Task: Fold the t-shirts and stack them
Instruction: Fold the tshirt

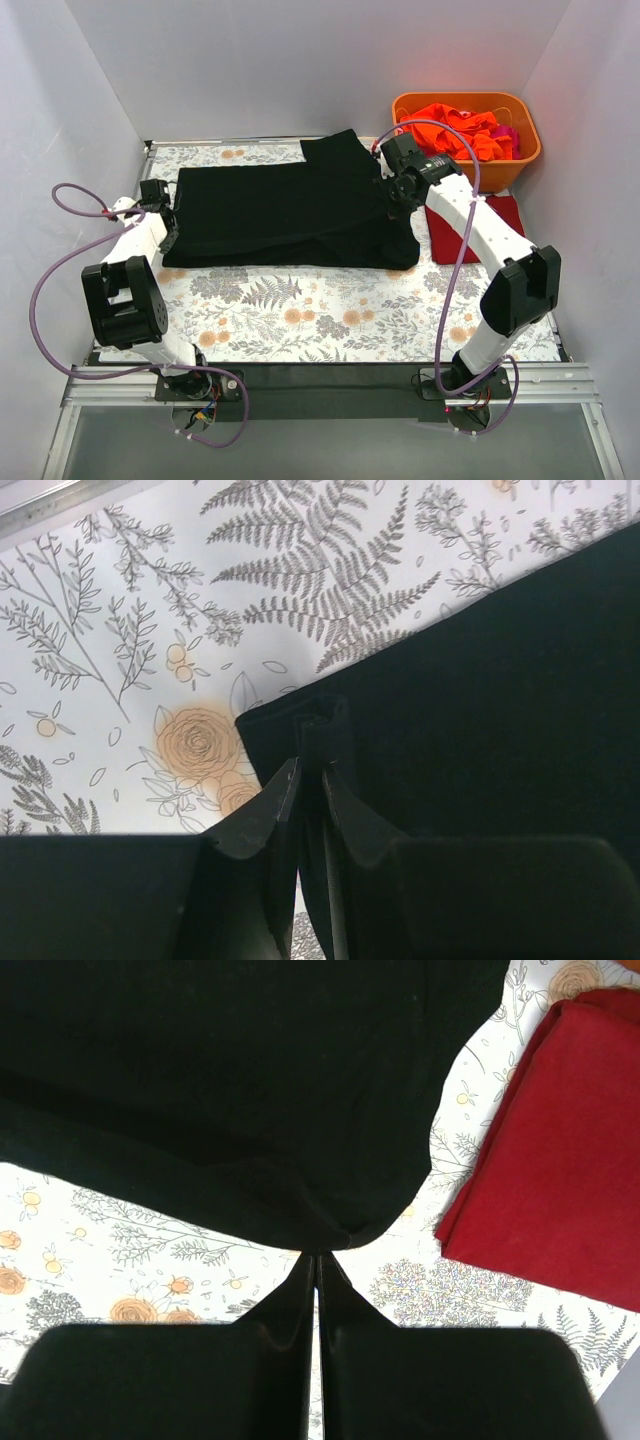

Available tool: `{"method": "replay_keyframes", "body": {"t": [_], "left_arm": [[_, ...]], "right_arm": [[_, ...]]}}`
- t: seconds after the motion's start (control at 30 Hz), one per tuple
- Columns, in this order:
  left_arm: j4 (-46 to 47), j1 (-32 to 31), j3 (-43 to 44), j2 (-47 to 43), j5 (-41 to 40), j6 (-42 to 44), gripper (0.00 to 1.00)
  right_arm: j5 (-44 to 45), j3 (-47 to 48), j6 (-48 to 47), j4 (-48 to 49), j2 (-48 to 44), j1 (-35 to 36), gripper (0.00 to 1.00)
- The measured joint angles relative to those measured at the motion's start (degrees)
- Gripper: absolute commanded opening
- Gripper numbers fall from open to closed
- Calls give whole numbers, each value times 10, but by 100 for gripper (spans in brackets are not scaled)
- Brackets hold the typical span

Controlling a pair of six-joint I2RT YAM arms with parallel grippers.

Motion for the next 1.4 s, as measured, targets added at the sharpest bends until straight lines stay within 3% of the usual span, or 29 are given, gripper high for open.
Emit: {"method": "replay_keyframes", "body": {"t": [1.03,1.1,1.2,1.23,1.4], "left_arm": [[41,-20,63,110,-19,4,19],[44,-23,66,116,-19,4,22],[46,-24,67,125,-21,7,35],[47,-24,67,129,-21,7,43],[49,-24,74,133,-20,9,58]], "right_arm": [[3,-13,-2,74,85,-21,1],[3,-13,-1,77,88,-22,1],[2,-13,1,82,96,-23,3],[2,-13,3,85,99,-23,5],[-4,-11,15,92,112,-28,10]]}}
